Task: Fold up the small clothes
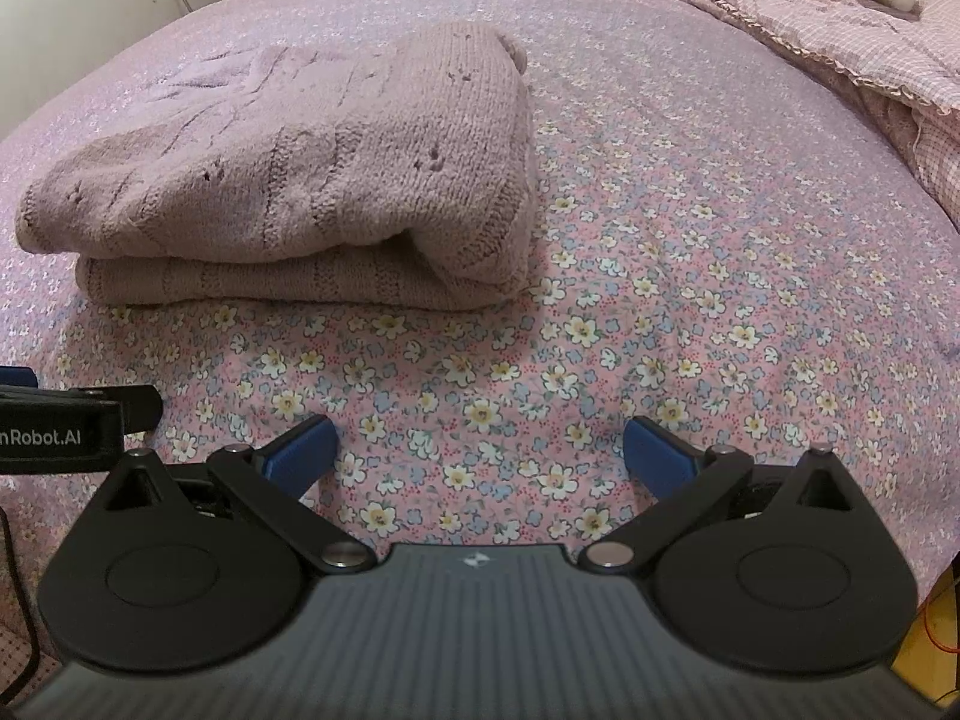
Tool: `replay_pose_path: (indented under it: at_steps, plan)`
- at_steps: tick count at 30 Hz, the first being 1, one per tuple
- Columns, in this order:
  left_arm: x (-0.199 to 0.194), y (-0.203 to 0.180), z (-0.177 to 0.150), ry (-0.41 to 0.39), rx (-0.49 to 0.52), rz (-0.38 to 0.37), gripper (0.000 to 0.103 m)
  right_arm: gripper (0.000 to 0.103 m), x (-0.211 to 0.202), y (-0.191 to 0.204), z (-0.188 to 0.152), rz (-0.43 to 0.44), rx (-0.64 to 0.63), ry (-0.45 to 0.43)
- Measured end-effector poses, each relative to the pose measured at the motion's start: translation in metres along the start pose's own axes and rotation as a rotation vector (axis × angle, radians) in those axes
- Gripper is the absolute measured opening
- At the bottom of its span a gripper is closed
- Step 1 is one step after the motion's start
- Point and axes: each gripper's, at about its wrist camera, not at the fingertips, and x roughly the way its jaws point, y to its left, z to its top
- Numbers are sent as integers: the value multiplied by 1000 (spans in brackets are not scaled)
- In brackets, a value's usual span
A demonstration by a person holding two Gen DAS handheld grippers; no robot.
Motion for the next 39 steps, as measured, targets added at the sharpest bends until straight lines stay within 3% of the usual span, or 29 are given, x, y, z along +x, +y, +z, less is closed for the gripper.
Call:
replay_pose_path:
  at_steps: [39]
  plan:
    - [-1,0,-1,2,6,5,103,103,0,1,-2,-4,2,-9]
